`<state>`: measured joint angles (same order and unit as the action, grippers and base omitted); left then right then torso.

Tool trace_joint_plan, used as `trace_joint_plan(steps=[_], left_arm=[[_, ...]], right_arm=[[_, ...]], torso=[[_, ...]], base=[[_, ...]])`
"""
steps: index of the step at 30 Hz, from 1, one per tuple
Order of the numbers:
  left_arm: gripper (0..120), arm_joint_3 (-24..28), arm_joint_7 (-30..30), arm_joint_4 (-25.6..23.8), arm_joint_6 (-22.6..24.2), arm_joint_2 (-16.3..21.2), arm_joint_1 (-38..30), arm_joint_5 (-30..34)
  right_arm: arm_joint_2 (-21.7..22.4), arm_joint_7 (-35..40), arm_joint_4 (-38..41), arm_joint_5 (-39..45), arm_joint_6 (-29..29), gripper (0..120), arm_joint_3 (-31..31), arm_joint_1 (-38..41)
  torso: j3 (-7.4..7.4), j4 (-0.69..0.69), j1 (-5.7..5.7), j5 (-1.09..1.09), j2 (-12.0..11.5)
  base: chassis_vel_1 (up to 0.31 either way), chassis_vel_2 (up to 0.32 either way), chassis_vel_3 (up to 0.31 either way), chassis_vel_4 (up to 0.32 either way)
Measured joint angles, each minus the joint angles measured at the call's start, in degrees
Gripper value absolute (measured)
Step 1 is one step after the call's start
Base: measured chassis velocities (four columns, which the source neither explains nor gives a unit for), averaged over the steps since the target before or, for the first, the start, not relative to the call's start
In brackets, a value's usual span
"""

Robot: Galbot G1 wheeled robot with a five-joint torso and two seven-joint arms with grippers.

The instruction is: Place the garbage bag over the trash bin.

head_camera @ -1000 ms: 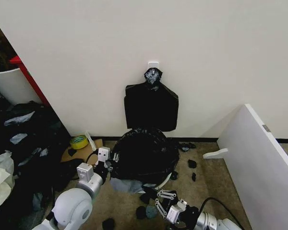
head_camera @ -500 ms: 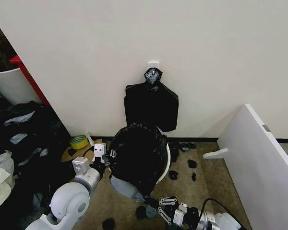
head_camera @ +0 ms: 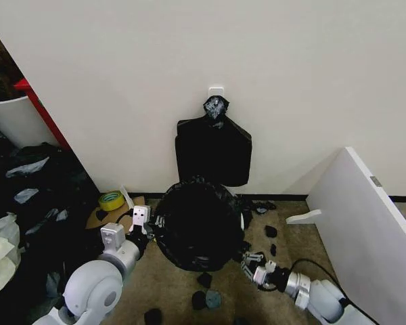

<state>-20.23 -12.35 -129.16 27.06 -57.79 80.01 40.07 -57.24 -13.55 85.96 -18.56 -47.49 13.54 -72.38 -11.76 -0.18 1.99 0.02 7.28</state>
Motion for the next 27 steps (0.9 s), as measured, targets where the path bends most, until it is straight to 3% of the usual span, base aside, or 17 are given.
trace_joint_plan(steps=[5, 8, 11, 15, 18, 21, 27], left_arm=[[0, 0.5, 0.0, 0.2, 0.0, 0.0, 0.2, -0.6], [0, 1.7, 0.0, 0.6, -0.2, 0.2, -0.8, -0.6], [0, 2.2, 0.1, 1.2, -0.9, 0.4, -1.4, -0.7], [0, 2.1, 0.3, 2.0, -1.8, 0.5, -1.8, -0.9], [0, 2.0, 0.5, 2.9, -2.9, 0.6, -2.0, -2.1], [0, 1.7, 0.7, 4.4, -4.0, 0.7, -2.4, -3.0], [0, 1.7, 0.8, 5.2, -4.3, 0.6, -2.9, -3.0]], right_arm=[[0.2, 8.3, -1.2, 3.5, 2.2, 0, -1.9, -0.5], [0.9, 10.9, 0.6, 16.3, 7.0, 0, -5.2, -3.3], [1.4, 6.4, 1.5, 24.9, 6.7, 0, -6.4, -4.7], [1.9, 1.7, 3.0, 29.0, 4.7, 1, -5.3, -4.8], [2.4, 5.6, 5.9, 31.5, 6.4, 10, -4.6, -4.9], [2.8, 12.4, 12.3, 40.3, 9.7, 25, -4.2, -5.3], [3.3, 10.3, 21.7, 49.4, 10.1, 47, -4.5, -8.4]], torso=[[0.0, 0.01, 0.0, -0.02, 0.0], [0.01, -0.02, 0.0, 0.02, 0.0], [0.0, -0.02, 0.0, 0.04, 0.0], [0.0, 0.0, 0.0, 0.01, 0.0], [0.0, 0.0, 0.0, 0.01, 0.0], [0.0, 0.01, 0.0, 0.0, 0.0], [0.0, 0.0, 0.0, 0.0, 0.0]], base=[[0.0, 0.0, 0.0, 0.0], [0.0, 0.0, 0.0, 0.0], [0.0, 0.0, 0.0, 0.0], [0.0, 0.0, 0.0, 0.0], [0.0, 0.0, 0.0, 0.0], [0.0, 0.0, 0.0, 0.0], [0.0, 0.0, 0.0, 0.0]])
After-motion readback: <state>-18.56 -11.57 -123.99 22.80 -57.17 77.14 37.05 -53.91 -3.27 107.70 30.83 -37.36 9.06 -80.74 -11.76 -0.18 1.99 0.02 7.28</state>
